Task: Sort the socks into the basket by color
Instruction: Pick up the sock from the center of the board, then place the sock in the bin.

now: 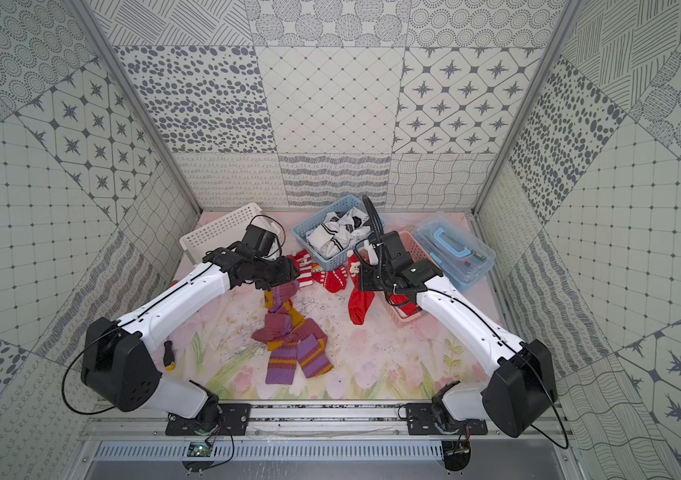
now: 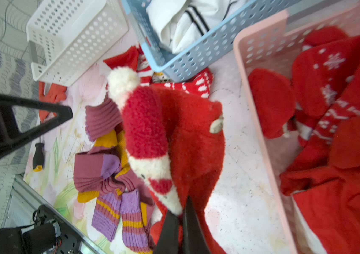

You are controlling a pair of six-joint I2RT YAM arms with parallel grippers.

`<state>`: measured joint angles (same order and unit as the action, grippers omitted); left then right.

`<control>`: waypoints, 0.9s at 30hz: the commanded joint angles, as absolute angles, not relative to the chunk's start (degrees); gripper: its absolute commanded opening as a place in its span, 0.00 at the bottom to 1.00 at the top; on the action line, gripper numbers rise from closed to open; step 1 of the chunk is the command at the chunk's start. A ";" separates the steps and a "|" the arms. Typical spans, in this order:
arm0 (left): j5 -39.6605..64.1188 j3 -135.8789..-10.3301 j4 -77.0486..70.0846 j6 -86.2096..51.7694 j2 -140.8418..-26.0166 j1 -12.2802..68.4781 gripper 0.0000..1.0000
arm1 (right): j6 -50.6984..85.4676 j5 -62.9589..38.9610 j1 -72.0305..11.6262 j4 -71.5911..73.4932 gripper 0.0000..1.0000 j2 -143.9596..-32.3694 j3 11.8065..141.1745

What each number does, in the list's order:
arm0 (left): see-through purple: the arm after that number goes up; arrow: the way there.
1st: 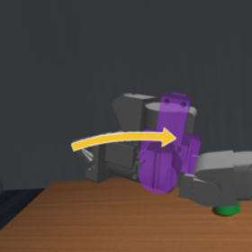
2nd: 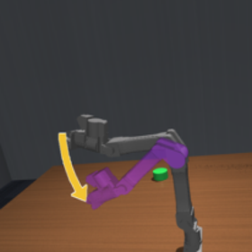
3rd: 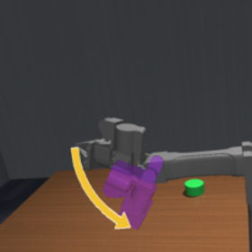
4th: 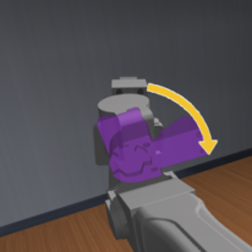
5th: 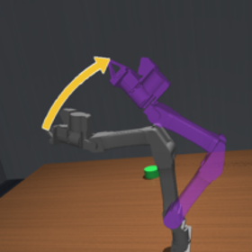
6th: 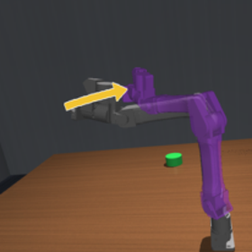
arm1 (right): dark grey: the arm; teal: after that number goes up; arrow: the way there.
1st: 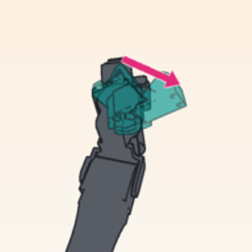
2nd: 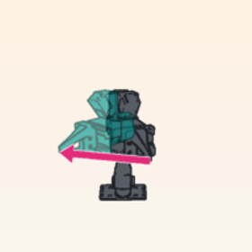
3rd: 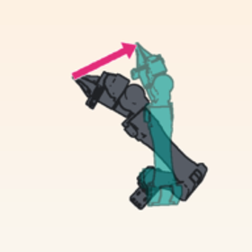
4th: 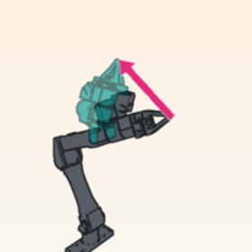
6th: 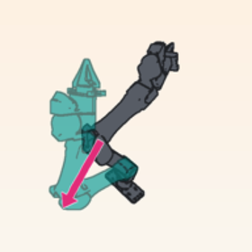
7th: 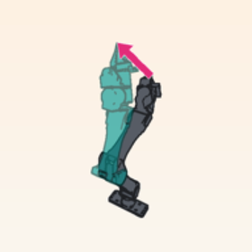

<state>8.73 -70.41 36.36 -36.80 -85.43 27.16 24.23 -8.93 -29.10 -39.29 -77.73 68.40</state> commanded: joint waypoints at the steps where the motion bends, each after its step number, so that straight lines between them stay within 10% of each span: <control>1: 7.29 -71.78 35.93 -34.55 -85.13 27.94 0.61 | 20.90 -10.46 -25.15 -40.54 0.00 -78.42 71.65; 27: 8.12 -86.15 40.51 -31.29 -97.30 33.05 0.61 | 14.57 -3.97 -10.46 -39.73 0.00 -100.66 77.27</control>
